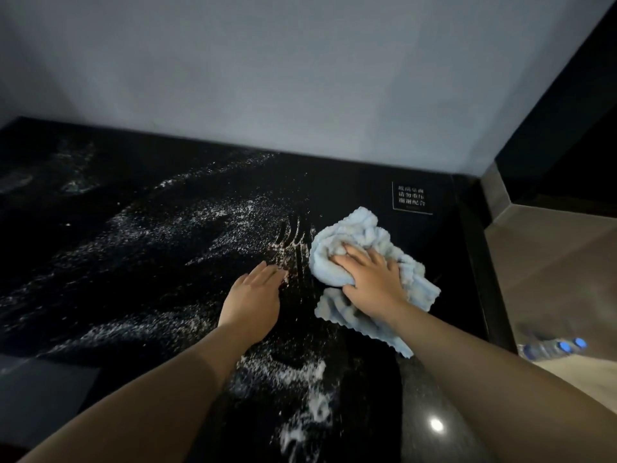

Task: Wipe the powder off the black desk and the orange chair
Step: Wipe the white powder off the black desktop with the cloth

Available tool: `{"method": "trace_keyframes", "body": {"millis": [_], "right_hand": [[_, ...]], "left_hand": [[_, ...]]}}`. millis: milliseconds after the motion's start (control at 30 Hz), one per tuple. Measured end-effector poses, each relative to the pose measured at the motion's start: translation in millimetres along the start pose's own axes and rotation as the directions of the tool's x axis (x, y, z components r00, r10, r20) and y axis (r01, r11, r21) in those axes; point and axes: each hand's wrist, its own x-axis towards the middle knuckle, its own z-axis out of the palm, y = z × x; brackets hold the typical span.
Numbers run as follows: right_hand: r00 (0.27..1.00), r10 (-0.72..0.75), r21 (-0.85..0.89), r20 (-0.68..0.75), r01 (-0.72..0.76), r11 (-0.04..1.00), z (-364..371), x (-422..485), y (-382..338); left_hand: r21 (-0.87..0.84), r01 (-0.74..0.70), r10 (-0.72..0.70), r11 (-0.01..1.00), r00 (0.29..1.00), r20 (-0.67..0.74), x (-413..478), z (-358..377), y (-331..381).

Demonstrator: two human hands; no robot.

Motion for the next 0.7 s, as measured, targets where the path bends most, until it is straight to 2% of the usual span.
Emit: {"method": "trace_keyframes", "body": {"millis": [400, 700], "right_hand": [[0.991, 0.129, 0.133, 0.031, -0.132, 0.982, 49.2, -129.4, -71.1], [0.991, 0.129, 0.173, 0.046, -0.135, 0.976, 74.2, -192.4, -103.8]], "left_hand": [[0.027, -0.135, 0.134, 0.991, 0.991, 0.017, -124.6, 30.1, -37.7], [0.016, -0.135, 0.134, 0.991, 0.991, 0.024, -184.6, 43.6, -47.4]]}}
